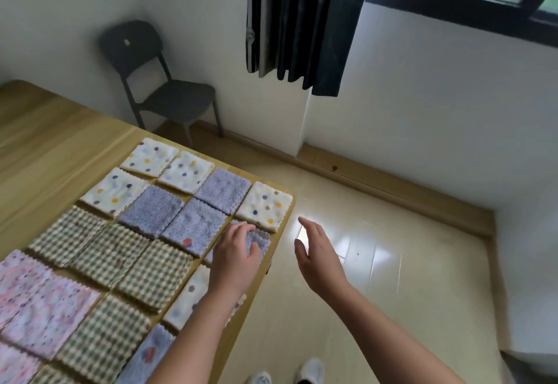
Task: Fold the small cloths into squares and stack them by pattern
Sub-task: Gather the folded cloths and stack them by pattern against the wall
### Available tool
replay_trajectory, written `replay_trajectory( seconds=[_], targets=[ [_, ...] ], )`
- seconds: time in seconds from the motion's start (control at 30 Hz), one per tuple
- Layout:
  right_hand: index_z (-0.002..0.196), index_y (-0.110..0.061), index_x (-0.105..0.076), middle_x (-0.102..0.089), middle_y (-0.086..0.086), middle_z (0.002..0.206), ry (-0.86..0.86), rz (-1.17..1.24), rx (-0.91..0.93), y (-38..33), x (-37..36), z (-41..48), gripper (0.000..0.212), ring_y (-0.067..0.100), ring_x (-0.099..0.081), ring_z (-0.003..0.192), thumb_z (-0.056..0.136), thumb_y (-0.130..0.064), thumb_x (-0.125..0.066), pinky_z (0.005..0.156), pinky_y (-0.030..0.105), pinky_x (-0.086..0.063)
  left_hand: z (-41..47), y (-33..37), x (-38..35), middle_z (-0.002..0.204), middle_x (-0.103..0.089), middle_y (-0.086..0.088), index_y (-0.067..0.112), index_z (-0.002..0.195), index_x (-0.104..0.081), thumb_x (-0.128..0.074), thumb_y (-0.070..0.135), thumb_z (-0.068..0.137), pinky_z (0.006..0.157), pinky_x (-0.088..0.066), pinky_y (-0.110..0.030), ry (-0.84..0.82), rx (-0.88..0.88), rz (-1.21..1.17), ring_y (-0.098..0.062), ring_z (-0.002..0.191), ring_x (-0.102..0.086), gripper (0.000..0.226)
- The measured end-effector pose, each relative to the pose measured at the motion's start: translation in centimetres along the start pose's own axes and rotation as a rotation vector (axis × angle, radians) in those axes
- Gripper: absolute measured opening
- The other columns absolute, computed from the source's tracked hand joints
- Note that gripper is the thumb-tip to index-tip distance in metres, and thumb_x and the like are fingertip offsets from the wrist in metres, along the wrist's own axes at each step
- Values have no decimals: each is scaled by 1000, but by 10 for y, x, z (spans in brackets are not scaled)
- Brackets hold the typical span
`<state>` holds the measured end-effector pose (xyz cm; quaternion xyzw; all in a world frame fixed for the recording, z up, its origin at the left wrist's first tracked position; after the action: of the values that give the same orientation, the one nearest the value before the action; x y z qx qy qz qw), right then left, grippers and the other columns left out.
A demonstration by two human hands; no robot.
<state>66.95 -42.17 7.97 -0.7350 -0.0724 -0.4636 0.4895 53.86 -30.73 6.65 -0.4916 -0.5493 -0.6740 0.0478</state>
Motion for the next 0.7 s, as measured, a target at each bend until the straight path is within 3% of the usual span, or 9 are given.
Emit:
replay_trajectory(
  seconds=[0.23, 0.47, 0.7],
  targets=[
    [146, -22, -34, -40, -5, 147, -136, -85, 59, 36, 10, 101, 46, 14, -41, 132, 101, -29, -43, 104, 26, -38, 76, 0, -42, 130, -50, 5, 21, 121, -56, -50, 20, 94, 90, -47, -33, -2, 178, 99, -15, 111, -50, 27],
    [144, -18, -35, -45, 2, 143, -452, -201, 43, 69, -21, 187, 46, 21, -46, 128, 99, -26, -44, 99, 31, -43, 135, -14, -68, 121, -54, 2, 19, 116, -57, -50, 21, 94, 78, -49, -30, 21, 425, 285, -16, 103, -53, 23],
    [141, -18, -40, -49, 4, 136, -562, -216, -2, 77, -59, 234, 49, 24, -49, 122, 93, -22, -50, 89, 31, -46, 169, -45, -80, 124, -53, -2, 17, 120, -50, -55, 33, 93, 90, -46, -33, -9, 591, 516, -20, 114, -50, 32]
  ],
)
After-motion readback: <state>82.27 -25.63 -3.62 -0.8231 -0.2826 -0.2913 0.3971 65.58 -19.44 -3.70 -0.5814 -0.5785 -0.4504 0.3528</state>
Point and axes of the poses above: each hand's wrist, its own z-axis towards the middle knuckle, its own x-axis out of the back of the hand, y = z × x, the point moved 6 cm from there along z, towards the middle knuckle
